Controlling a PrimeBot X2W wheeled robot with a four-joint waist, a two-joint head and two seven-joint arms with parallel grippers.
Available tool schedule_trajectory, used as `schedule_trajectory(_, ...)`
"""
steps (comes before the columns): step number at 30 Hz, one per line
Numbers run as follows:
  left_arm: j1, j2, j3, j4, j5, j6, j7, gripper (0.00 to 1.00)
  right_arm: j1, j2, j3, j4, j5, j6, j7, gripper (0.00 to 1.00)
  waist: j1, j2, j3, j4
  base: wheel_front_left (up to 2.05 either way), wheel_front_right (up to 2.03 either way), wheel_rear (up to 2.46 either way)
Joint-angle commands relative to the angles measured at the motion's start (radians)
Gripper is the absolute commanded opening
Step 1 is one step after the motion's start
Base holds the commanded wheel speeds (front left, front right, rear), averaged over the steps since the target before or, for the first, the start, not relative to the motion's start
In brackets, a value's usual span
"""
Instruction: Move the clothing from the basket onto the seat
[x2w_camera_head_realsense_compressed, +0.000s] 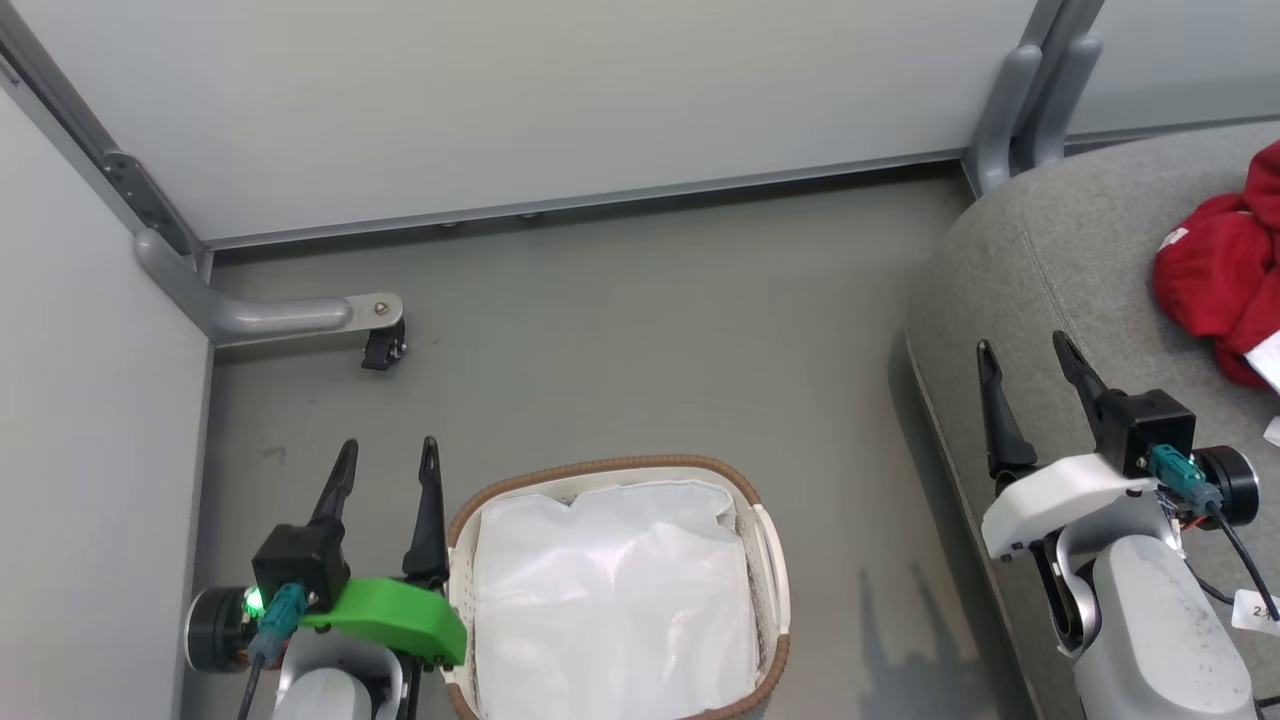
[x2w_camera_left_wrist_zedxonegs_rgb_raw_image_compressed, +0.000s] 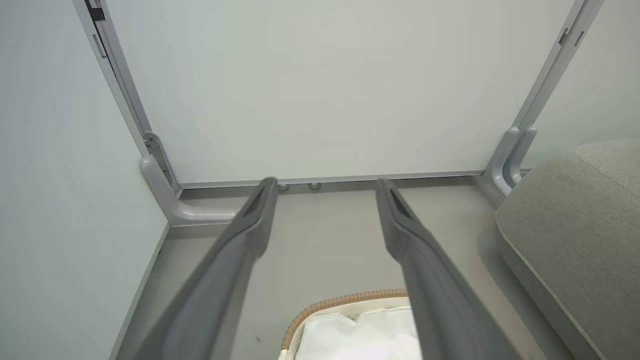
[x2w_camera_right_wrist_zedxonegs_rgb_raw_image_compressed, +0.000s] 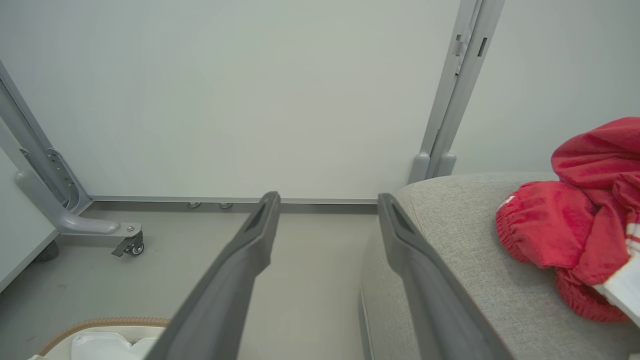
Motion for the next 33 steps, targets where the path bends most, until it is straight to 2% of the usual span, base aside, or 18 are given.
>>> schedule_trajectory(1,0.027,0.001,0.011,0.012,0.004,-0.006,0.001,1.0,0.02,-0.002,-0.001,0.006,0.006,-0.001,0.0,1.0,0.0,0.0,-0.039,0.032,0.0,0.0,0.0)
schedule_trajectory(7,0.067,0.001,0.06,0.037,-0.015,-0.026,0.001,1.0,0.061,-0.001,0.011,0.017,0.026,-0.001,0.0,1.0,0.0,0.0,-0.073,0.046,0.0,0.0,0.0)
schedule_trajectory(15,0.097,0.001,0.074,0.064,-0.019,-0.048,0.001,1.0,0.112,-0.001,0.018,0.027,0.044,-0.001,0.0,1.0,0.0,0.0,-0.099,0.063,0.0,0.0,0.0)
schedule_trajectory(18,0.107,0.001,0.081,0.072,-0.058,-0.06,0.001,1.0,0.122,-0.001,0.02,0.031,0.049,-0.001,0.0,1.0,0.0,0.0,-0.101,0.068,0.0,0.0,0.0)
schedule_trajectory(19,0.09,0.0,0.081,0.073,-0.052,-0.056,0.0,0.0,0.108,0.003,0.019,0.031,0.045,0.0,0.0,0.0,0.0,0.0,-0.1,0.067,0.0,0.0,0.0)
schedule_trajectory(24,0.09,-0.003,0.085,0.109,-0.073,-0.058,0.008,0.0,0.123,0.013,0.013,0.066,0.063,0.0,0.012,0.0,0.0,0.0,-0.102,0.067,0.0,0.0,0.0)
schedule_trajectory(33,0.084,-0.002,0.109,0.084,-0.237,-0.063,0.055,0.0,0.133,0.011,0.004,0.037,0.252,0.0,0.062,0.0,0.0,0.0,-0.104,0.06,0.0,0.0,0.0)
